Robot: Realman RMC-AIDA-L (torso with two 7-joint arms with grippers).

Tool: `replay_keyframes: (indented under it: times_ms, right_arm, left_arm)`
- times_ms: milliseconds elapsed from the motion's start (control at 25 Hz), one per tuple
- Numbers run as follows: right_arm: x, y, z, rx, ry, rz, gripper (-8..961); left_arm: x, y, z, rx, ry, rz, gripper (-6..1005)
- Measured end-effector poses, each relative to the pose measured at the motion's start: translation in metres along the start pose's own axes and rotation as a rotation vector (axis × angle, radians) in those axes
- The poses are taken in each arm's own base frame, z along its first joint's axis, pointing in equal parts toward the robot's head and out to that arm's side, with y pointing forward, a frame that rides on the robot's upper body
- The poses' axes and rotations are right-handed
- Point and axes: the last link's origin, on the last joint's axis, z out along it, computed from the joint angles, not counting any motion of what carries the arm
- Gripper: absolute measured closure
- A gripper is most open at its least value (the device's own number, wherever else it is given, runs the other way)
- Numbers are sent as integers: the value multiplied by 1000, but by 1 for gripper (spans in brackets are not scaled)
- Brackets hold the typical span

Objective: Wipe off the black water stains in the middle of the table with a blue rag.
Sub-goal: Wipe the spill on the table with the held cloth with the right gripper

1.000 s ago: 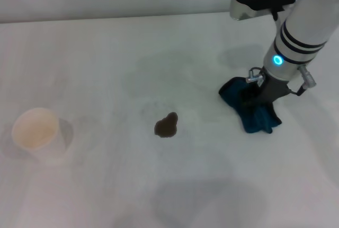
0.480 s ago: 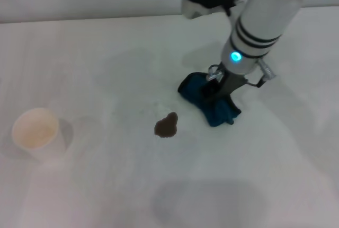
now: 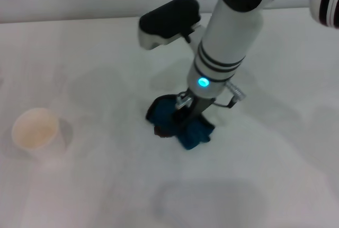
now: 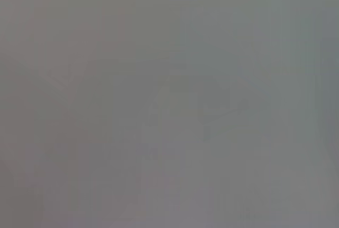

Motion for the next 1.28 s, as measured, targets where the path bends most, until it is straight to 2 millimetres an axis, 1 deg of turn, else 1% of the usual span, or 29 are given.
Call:
replay_keyframes:
  times_ms: [160, 360, 480, 560, 640, 800, 960, 1000, 1040, 1080, 1160, 1280]
  right_arm:
    - [1, 21, 0, -15, -5, -49, 854]
    - [10, 40, 6, -38, 25, -98, 851]
    - [14, 50, 7, -56, 42, -122, 849]
    - [14, 51, 7, -54, 41, -129, 848]
    - [10, 47, 5, -32, 31, -130, 846]
    - [-1, 31, -1, 36, 21, -117, 844]
    - [-11, 7, -9, 102, 10, -86, 841]
    - [-12, 0, -11, 118, 11, -78, 841]
    - [-12, -11, -12, 146, 17, -59, 840]
    - [-12, -11, -12, 146, 17, -59, 839]
    - [-10, -24, -11, 178, 32, -37, 838]
    - [-8, -32, -9, 184, 39, -18, 836]
  left_arm:
    - [0, 1, 1, -4, 1, 1, 119]
    - [2, 3, 6, -12, 4, 0, 120]
    - [2, 4, 6, -14, 4, 0, 120]
    - [1, 4, 5, -13, 3, -2, 120]
    - [1, 4, 3, -13, 2, -4, 120]
    - [-1, 4, 0, -10, -2, -6, 120]
    - [-2, 4, -1, -7, -10, -6, 119]
    - [-2, 4, -1, -7, -10, -6, 119]
    - [-2, 4, 0, -7, -10, -7, 119]
    - [-2, 4, 0, -7, -10, -7, 119]
    - [-1, 4, 1, -5, -8, -7, 119]
    - [-1, 4, 2, -6, -5, -8, 119]
